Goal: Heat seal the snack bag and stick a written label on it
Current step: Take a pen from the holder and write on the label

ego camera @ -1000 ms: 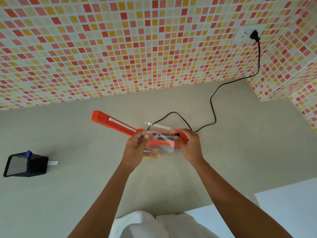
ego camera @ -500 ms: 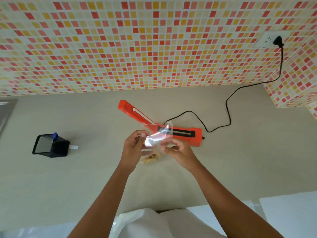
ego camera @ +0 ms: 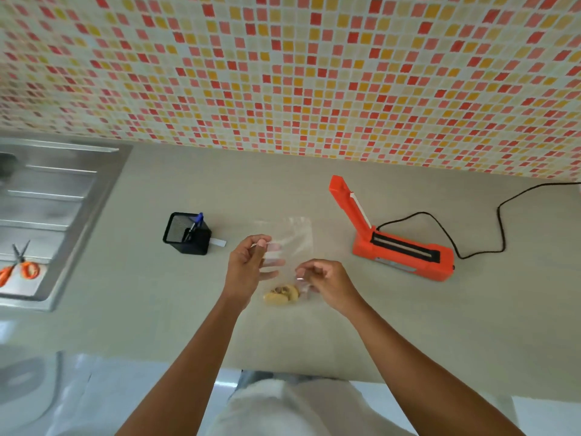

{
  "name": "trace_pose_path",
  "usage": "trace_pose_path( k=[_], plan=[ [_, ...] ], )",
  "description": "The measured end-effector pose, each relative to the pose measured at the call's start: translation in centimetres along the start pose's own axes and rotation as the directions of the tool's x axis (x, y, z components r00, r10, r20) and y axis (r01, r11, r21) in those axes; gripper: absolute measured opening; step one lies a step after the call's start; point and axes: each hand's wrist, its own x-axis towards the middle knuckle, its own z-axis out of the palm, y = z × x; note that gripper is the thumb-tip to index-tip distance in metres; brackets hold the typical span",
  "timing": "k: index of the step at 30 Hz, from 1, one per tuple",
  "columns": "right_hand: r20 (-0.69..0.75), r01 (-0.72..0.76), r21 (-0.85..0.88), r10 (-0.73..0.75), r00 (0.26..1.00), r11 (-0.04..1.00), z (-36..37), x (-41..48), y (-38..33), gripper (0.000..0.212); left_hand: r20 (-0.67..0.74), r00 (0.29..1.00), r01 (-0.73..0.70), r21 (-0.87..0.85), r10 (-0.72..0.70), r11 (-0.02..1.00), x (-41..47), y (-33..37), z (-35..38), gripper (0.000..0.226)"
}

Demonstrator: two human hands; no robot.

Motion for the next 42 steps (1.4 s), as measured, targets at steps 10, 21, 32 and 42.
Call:
trace_pose_path(
  k=[10, 21, 32, 42],
  plan=[
    [-0.238, -0.041, -0.026, 0.033, 0.971, 0.999, 6.6, 3.2, 0.0, 0.009, 0.098, 0.985, 0.123, 0.169, -0.141, 0.978, 5.5, -2.1, -7.8, 0.018],
    [-0.537, -0.216, -0.255, 0.048, 0.842, 0.942, 8.0, 7.4, 0.6, 0.007, 0.169, 0.978, -0.002, 0.583, -0.12, 0.813, 10.0, -3.9, -9.0, 0.025],
    [-0.599, -0.402, -0.305, 0.155, 0.786, 0.863, 7.8, 9.4, 1.7, 0.021, 0.063, 0.985, 0.054, 0.777, -0.163, 0.627, 10.8, -3.9, -8.5, 0.013],
    [-0.617, -0.1, -0.41, -0.195, 0.762, 0.906, 12.0, 9.6, -1.6, 0.037, 0.043, 0.918, -0.227, 0.871, 0.393, 0.436, 10.9, 4.2, -12.5, 0.021]
  ],
)
